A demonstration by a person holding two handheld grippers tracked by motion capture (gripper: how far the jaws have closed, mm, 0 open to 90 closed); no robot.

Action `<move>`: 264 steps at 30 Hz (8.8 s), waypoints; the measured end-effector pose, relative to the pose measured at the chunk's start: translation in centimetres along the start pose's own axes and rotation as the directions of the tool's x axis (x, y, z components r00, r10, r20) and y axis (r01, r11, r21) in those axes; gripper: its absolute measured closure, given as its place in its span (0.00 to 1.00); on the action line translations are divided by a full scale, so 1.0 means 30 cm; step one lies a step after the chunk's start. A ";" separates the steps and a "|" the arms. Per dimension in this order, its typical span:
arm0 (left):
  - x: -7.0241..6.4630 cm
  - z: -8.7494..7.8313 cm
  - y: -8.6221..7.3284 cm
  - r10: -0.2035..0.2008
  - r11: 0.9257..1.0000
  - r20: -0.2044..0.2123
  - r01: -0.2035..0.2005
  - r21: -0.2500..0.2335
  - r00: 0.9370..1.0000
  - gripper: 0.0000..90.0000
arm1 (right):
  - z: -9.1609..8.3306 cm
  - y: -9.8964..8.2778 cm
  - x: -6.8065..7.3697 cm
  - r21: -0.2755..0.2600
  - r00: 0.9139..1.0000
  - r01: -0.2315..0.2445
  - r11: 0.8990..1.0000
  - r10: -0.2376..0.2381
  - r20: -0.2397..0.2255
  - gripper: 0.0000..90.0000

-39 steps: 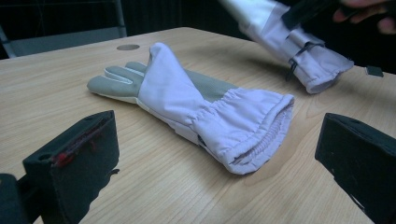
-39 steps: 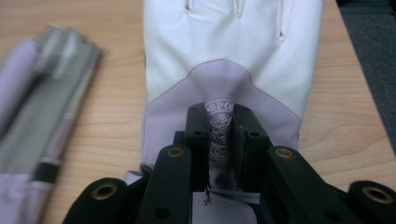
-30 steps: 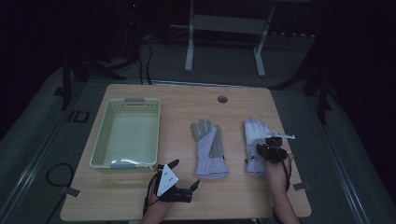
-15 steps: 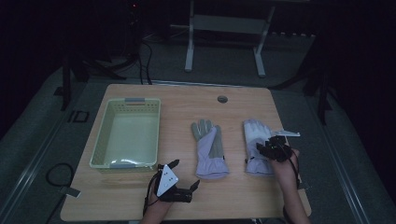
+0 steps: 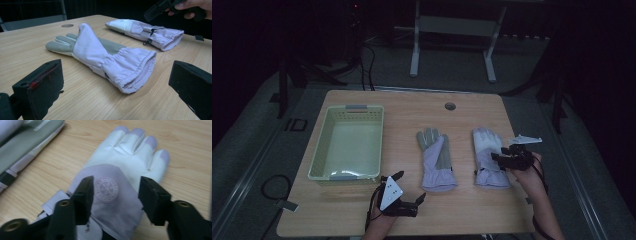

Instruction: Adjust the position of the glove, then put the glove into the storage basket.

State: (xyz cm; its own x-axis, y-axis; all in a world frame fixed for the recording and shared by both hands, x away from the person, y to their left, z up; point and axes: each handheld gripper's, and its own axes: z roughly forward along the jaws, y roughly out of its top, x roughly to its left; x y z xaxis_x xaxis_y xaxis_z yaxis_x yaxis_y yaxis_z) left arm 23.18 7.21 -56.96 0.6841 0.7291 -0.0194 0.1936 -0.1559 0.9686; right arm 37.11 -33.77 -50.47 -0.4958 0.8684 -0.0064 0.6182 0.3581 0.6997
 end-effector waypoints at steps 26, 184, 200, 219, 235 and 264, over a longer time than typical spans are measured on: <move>0.000 0.000 0.000 0.000 1.000 0.000 0.000 0.001 1.000 0.00 | 0.083 -0.063 0.040 0.030 0.998 -0.066 0.997 0.067 -0.018 0.86; -0.030 0.246 0.287 -0.108 0.937 -0.051 0.119 0.329 0.993 0.18 | 0.043 0.145 0.351 -0.161 0.991 0.112 0.981 -0.122 -0.059 0.37; 0.014 0.324 0.115 -0.339 0.827 -0.029 0.313 0.467 0.940 0.24 | 0.171 0.055 0.311 0.052 0.983 0.006 0.999 0.003 -0.182 0.49; 0.028 0.336 0.147 -0.373 0.808 0.097 0.272 0.523 0.923 0.81 | 0.189 0.051 0.294 0.118 0.938 -0.123 0.985 0.154 -0.310 0.88; 0.043 0.274 0.264 -0.275 0.833 0.127 0.170 0.527 0.953 0.83 | 0.104 0.126 0.365 0.045 0.965 -0.059 0.997 0.068 -0.253 0.90; 0.171 0.126 0.476 -0.168 0.861 0.141 0.076 0.502 0.976 0.83 | 0.011 0.360 0.502 -0.047 0.971 -0.025 0.999 0.013 -0.239 0.90</move>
State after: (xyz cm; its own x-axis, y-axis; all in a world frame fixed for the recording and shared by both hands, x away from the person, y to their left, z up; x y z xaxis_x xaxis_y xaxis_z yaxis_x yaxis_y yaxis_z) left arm 32.11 6.19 -44.17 0.7340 0.6436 -0.2169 0.5719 -0.4134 0.7086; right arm 36.52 -16.72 -43.26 -0.6187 0.7662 0.1736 0.6010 0.3193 0.7326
